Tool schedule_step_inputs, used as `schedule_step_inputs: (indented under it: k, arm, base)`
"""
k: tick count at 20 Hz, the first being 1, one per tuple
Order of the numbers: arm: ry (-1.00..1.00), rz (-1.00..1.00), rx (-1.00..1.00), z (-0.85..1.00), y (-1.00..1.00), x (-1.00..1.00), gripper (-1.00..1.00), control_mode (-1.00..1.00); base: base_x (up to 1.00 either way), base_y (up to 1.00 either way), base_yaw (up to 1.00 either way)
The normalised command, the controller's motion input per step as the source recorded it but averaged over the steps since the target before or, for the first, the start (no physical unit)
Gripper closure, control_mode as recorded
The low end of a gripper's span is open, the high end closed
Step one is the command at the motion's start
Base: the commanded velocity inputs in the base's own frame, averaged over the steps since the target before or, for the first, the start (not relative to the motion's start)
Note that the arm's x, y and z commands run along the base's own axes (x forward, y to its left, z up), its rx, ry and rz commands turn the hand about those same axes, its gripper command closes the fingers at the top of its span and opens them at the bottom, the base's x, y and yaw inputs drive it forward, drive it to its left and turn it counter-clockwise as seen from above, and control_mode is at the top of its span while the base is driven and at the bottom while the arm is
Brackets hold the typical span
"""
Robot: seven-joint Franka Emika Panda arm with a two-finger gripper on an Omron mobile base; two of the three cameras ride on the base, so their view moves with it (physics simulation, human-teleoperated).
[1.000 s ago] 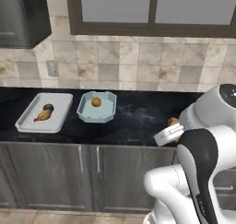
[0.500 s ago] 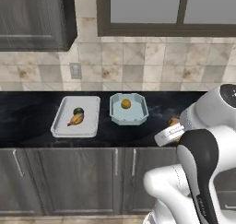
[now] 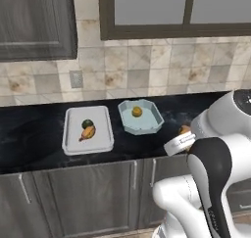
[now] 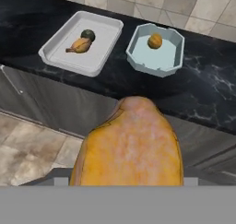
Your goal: Place one squash and one chicken drumstick in each tupperware on the nearby counter, to pack two identical lunches.
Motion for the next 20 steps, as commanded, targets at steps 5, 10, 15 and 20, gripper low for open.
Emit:
schedule_step_inputs:
  k: [5, 10, 15, 20]
  arm:
    - [0.0, 0.0, 0.0, 0.0, 0.0, 0.0, 1.0, 1.0]
    - [0.0, 0.0, 0.0, 0.0, 0.0, 0.0, 1.0, 1.0]
    - [0.0, 0.0, 0.0, 0.0, 0.0, 0.0, 1.0, 1.0]
    - [0.0, 0.0, 0.0, 0.0, 0.0, 0.0, 1.0, 1.0]
  base:
    - [0.08, 0.25, -0.34]
    - [0.33, 0.43, -0.28]
    - [0.55, 0.56, -0.22]
    - [0.52, 0.2, -0.17]
